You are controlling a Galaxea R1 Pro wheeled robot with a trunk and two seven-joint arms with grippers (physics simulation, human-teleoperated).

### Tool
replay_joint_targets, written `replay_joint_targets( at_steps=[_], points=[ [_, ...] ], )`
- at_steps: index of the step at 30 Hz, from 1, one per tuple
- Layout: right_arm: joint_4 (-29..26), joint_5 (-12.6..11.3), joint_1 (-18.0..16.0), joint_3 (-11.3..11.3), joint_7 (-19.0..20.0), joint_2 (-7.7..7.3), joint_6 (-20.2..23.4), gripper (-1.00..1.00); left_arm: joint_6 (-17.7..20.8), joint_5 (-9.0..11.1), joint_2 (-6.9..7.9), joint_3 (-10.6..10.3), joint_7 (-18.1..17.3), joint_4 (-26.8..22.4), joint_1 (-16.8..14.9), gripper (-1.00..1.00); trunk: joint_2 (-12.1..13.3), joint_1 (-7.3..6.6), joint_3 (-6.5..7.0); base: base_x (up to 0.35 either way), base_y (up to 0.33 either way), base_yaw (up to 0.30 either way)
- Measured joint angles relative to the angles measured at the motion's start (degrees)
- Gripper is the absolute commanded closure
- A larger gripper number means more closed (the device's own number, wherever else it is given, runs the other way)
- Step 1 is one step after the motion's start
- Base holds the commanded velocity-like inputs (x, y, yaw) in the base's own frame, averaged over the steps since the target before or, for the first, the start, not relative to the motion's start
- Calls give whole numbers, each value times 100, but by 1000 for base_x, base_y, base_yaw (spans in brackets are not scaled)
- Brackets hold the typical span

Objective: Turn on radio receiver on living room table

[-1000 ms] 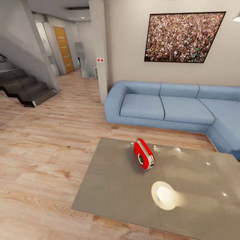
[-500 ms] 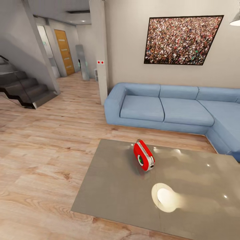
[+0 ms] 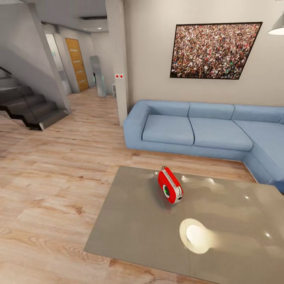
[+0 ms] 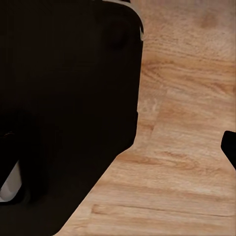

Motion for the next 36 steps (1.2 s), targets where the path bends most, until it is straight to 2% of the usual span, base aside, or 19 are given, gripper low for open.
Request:
replay_joint_targets(
  at_steps=[15,36],
  points=[
    [-9,77,0,9,-54,-11,-48,-100,6,-27,-19,6,0,-46,3,100,0,0,8,0,0,0],
    [0,44,0,7,-44,-9,-49,-100,5,-1,-46,42,0,-158,-1,100,0,0,8,0,0,0]
  ],
)
